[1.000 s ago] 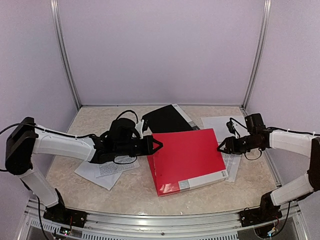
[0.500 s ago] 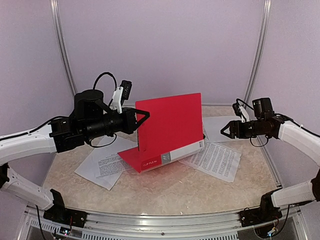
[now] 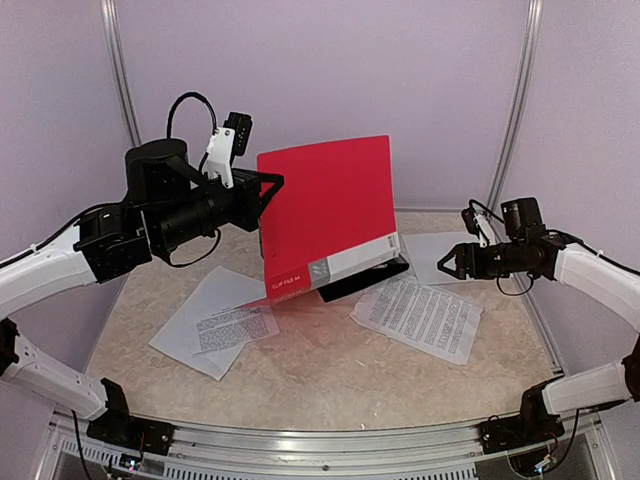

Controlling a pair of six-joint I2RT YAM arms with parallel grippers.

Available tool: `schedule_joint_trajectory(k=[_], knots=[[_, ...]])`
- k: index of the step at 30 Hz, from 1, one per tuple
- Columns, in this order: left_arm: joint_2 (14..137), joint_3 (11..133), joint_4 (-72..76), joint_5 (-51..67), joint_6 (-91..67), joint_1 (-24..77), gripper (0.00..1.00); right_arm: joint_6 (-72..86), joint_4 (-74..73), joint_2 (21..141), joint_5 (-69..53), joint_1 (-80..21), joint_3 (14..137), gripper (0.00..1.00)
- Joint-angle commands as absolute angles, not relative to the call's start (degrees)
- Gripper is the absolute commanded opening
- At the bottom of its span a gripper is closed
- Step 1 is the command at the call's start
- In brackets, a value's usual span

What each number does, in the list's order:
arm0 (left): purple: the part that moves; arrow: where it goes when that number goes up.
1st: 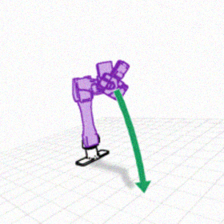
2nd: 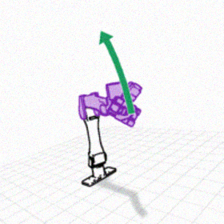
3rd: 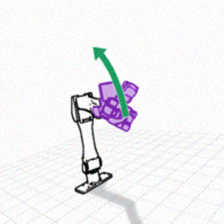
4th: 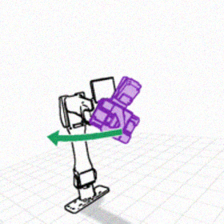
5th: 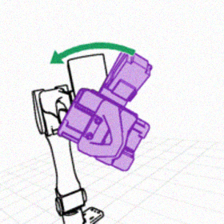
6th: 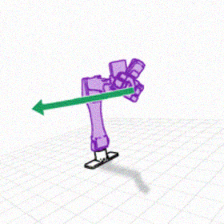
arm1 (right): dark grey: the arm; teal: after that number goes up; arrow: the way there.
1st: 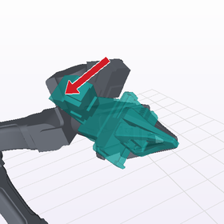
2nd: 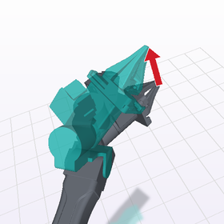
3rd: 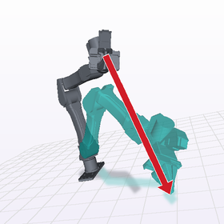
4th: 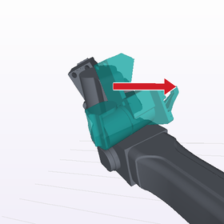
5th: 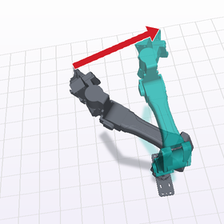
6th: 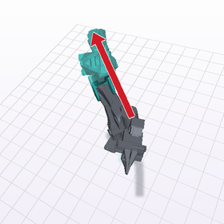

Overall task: Put the files into the folder
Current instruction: Open the folder at the center of the board.

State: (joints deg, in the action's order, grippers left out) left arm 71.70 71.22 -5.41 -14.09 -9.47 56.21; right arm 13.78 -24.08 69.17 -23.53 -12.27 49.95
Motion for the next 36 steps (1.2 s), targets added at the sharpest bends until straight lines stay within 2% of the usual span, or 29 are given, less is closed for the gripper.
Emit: schedule_joint_trajectory(k=[1, 12, 19, 26, 33, 36], knots=[[71.34, 75.89, -1.80, -21.06, -0.36, 56.60, 0.00, 14.29, -22.96, 69.00, -23.62, -13.06, 48.84, 0.70], [64.55, 78.99, -13.04, -16.90, -2.40, 58.09, 0.00, 13.47, -21.87, 71.18, -23.21, -13.13, 48.20, 0.70], [61.39, 79.31, -15.94, -27.28, 3.55, 62.00, 0.00, 13.51, -20.62, 73.45, -23.41, -13.65, 48.73, 0.70], [62.26, 79.91, -6.90, -39.01, 19.28, 63.31, 0.00, 13.80, -19.34, 75.69, -23.16, -14.83, 49.14, 0.70], [69.99, 74.72, 8.12, -40.00, 33.17, 62.95, 0.00, 14.25, -18.77, 76.35, -22.92, -15.16, 49.57, 0.71], [74.73, 72.36, 11.72, -37.69, 33.90, 61.89, 0.00, 14.53, -19.16, 75.53, -22.38, -15.29, 50.02, 0.71]])
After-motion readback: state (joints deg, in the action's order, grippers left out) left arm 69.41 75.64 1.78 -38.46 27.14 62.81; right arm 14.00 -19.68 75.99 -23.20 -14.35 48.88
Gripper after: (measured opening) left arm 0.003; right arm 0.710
